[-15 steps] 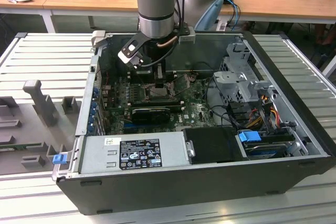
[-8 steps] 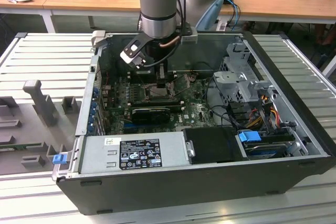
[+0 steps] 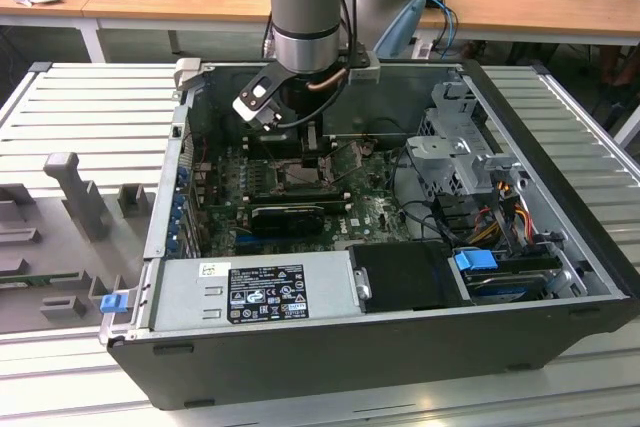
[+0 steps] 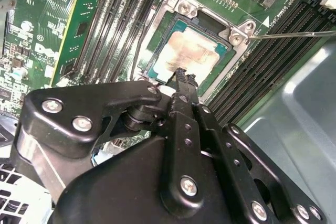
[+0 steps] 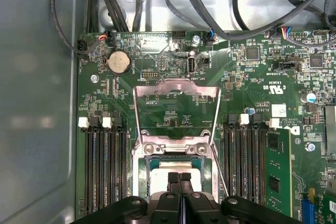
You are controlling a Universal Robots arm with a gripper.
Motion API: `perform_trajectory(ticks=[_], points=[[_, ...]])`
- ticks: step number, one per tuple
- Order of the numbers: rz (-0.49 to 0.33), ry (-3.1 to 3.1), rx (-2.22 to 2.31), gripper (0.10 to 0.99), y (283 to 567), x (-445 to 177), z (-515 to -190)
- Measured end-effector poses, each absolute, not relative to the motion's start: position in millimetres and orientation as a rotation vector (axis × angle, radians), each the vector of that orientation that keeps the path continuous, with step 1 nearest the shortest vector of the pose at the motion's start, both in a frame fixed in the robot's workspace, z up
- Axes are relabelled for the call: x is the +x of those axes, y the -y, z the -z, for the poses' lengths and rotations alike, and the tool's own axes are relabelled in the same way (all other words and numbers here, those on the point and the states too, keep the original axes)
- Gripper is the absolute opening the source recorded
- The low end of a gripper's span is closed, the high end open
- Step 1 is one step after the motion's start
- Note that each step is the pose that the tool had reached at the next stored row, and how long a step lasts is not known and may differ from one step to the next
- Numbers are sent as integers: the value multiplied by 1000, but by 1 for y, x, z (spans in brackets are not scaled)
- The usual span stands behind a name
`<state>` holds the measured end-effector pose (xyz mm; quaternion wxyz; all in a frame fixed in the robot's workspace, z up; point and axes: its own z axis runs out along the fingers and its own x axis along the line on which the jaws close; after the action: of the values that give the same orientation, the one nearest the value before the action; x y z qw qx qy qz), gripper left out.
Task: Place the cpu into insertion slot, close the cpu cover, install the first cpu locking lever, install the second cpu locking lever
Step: 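Close the cpu cover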
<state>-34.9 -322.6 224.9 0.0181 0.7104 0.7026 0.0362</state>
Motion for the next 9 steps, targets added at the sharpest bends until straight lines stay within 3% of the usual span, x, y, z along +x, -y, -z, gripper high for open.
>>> perform_trajectory(ticks=[9], points=[[-113, -2182, 2206, 106, 323, -35, -230]])
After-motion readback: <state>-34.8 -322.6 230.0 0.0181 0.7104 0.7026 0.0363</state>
